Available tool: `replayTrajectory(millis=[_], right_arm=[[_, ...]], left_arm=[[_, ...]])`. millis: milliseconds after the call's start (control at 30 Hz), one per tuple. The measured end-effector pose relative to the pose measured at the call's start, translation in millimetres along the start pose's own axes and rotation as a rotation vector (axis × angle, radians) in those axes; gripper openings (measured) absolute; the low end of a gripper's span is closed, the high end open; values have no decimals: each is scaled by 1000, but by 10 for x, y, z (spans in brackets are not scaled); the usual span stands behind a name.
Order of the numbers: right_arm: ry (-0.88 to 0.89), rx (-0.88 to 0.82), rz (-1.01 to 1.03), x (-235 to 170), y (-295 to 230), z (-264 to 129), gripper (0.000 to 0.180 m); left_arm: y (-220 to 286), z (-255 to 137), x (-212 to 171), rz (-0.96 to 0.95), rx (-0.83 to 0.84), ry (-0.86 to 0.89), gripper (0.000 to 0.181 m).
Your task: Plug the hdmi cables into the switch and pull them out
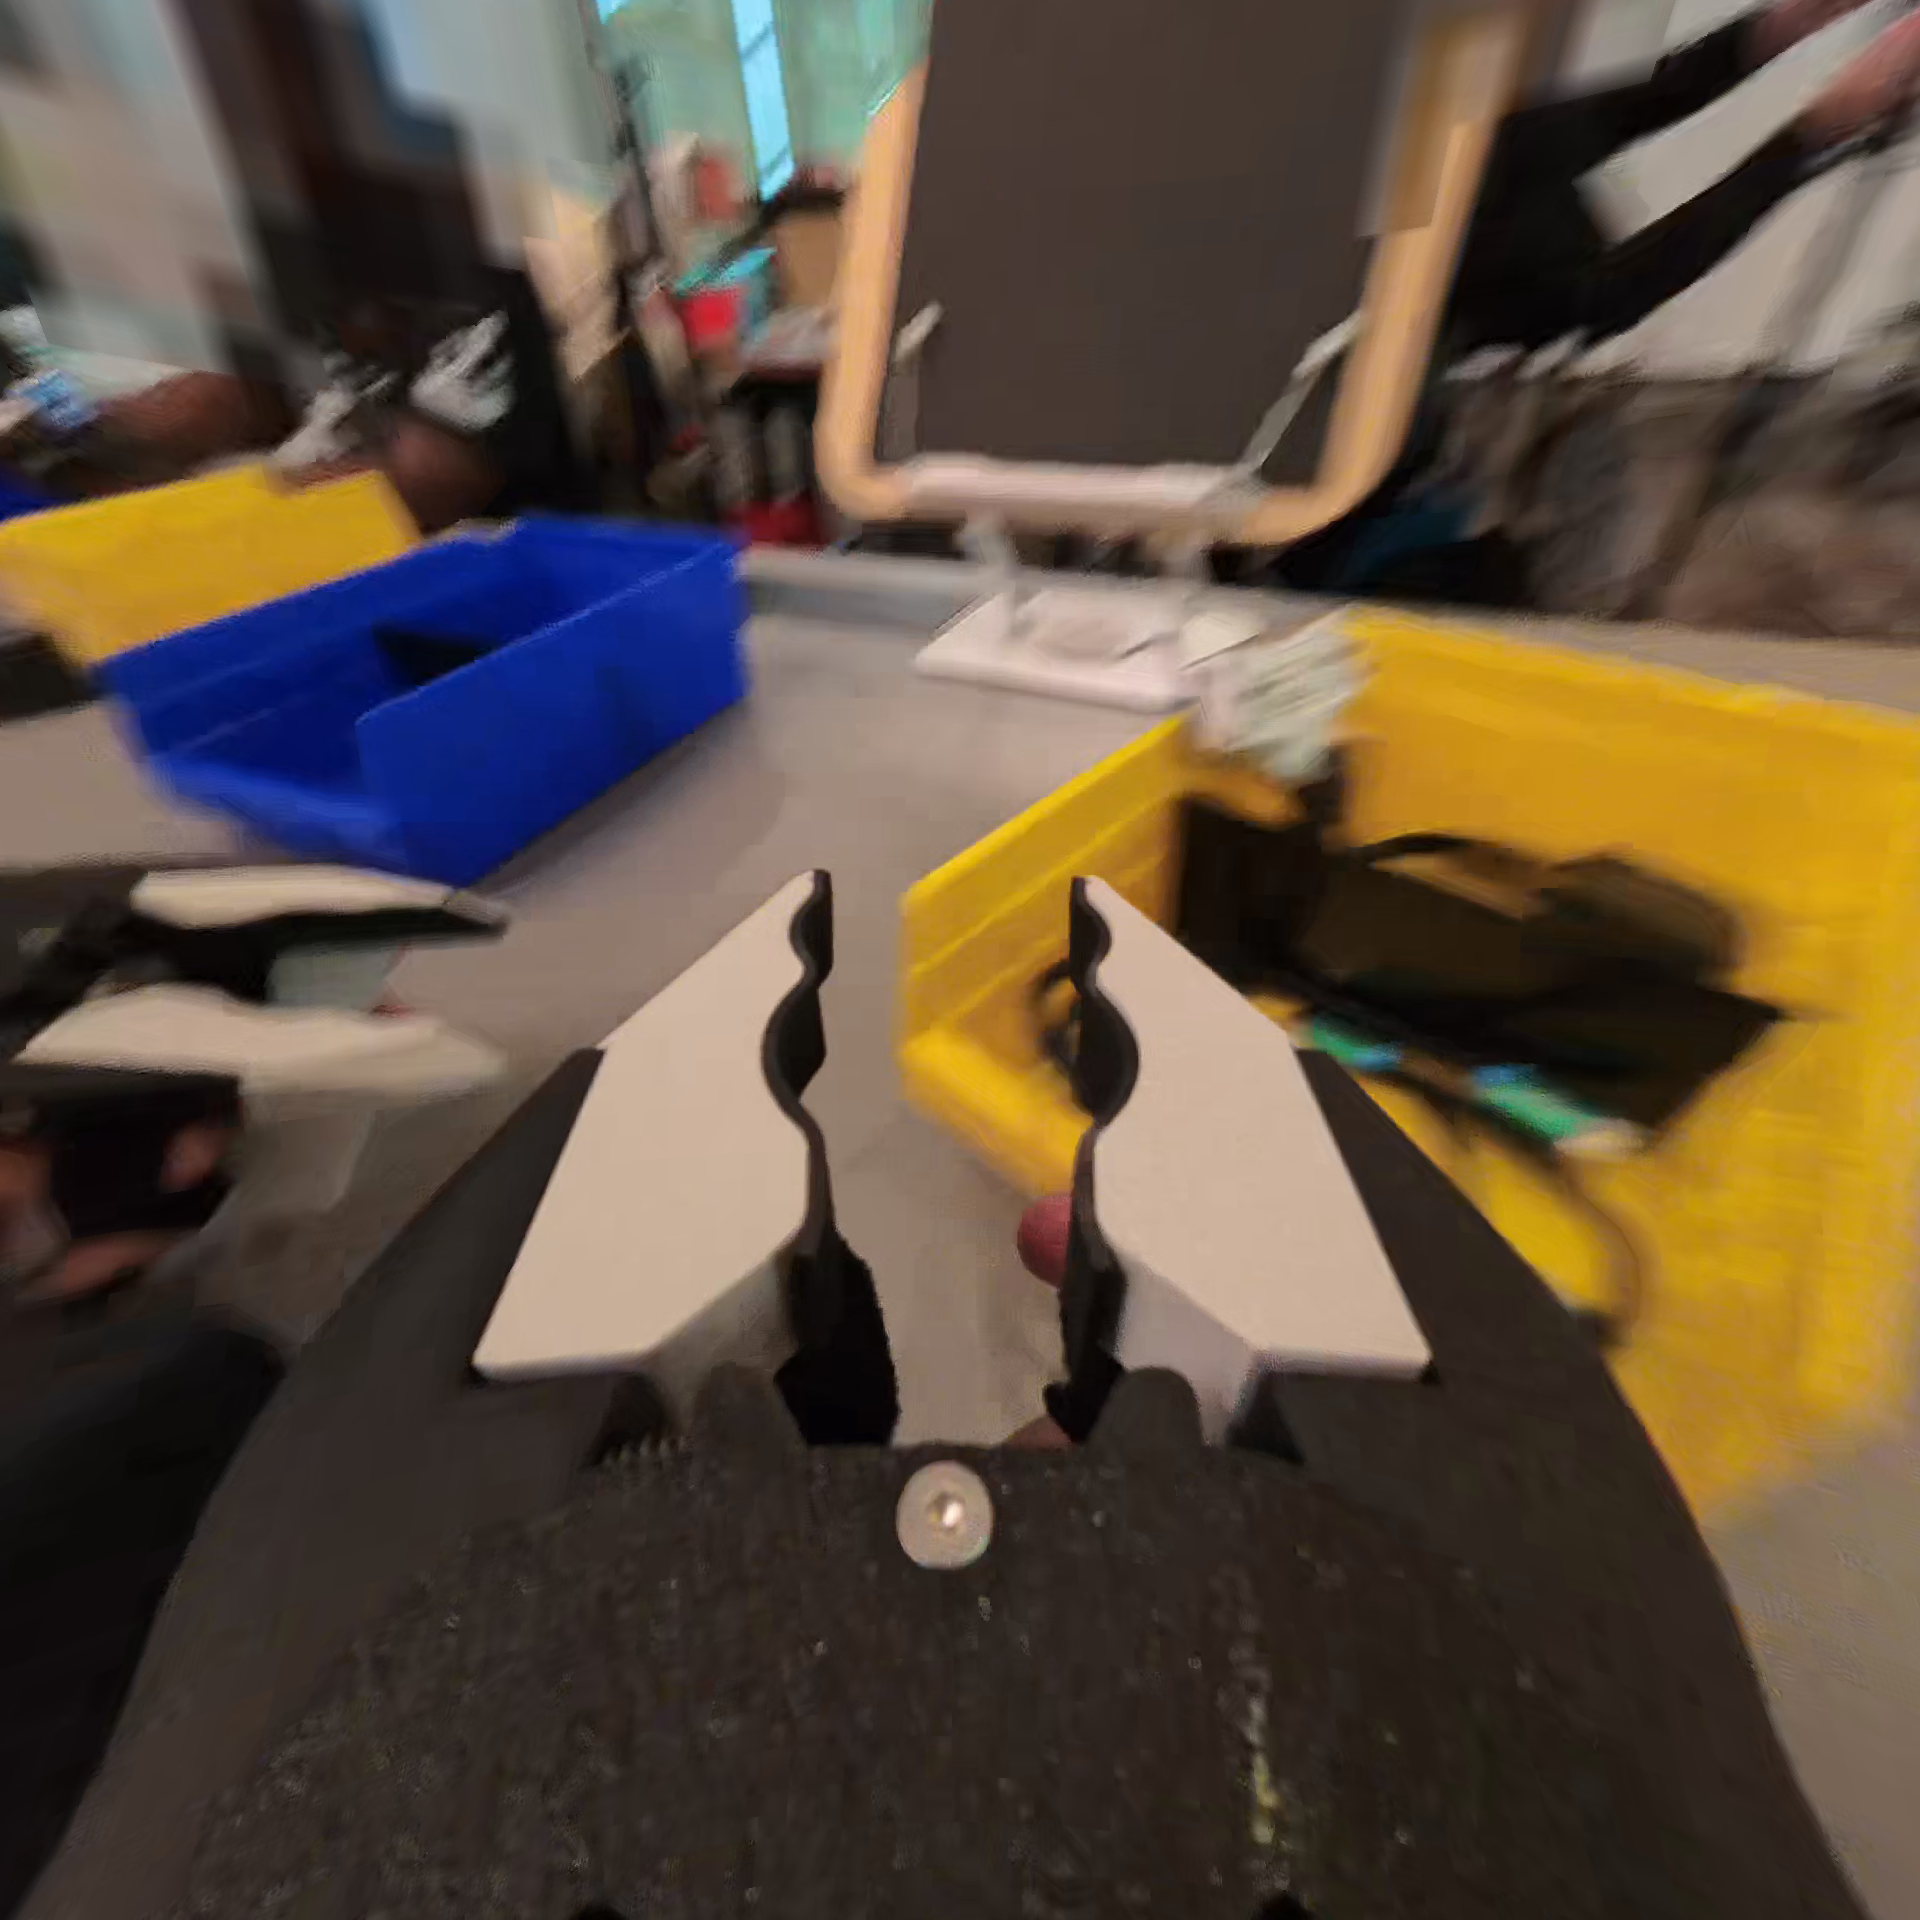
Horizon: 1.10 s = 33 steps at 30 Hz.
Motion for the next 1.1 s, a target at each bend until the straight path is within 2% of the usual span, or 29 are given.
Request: replayTrajectory(millis=[67, 167, 333, 400, 467, 500, 567, 733, 800, 933, 1100], right_arm=[[93, -251, -57, 198, 412, -169, 42], [80, -526, -67, 142, 870, -382, 43], [-148, -672, -65, -294, 1075, -346, 45], [-200, -660, -27, -480, 1129, -306, 43], [-247, -670, 20, -660, 1191, -279, 27], [-261, -652, 40, -711, 1207, -262, 13], [-269, -650, 43, -716, 1240, -233, 4], [-281, -697, -69, -690, 1188, -231, 2], [-236, -695, -113, -624, 1100, -260, 2], [-176, -679, -121, -513, 833, -203, 2], [-140, -547, -120, -480, 372, 152, 2]], left_arm=[[212, 308, 136, 37, -26, 4, 72], [372, 777, 332, 87, -11, 6, 65], [393, 1382, 396, 89, -7, -54, 56], [380, 1531, 342, 103, 12, -104, 46], [409, 1615, 311, 75, -27, -133, 42], [418, 1638, 313, 49, -31, -134, 28], [420, 1671, 331, 33, -18, -137, 19], [482, 1595, 313, 101, 55, -88, 9], [473, 1495, 293, 86, 77, -45, 8], [334, 1204, 428, 121, 128, -2, 7], [-72, 660, 470, 133, 258, 14, 7]])
Point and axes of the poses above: each gripper's, where its closed fingertips meet, z out along the fingers, x out of its top, y = z × x across the jaws, the point moved 8 cm from there along -z, back along the fingers, and after that the axes turned 10 degrees about y, right-handed, at the moved point
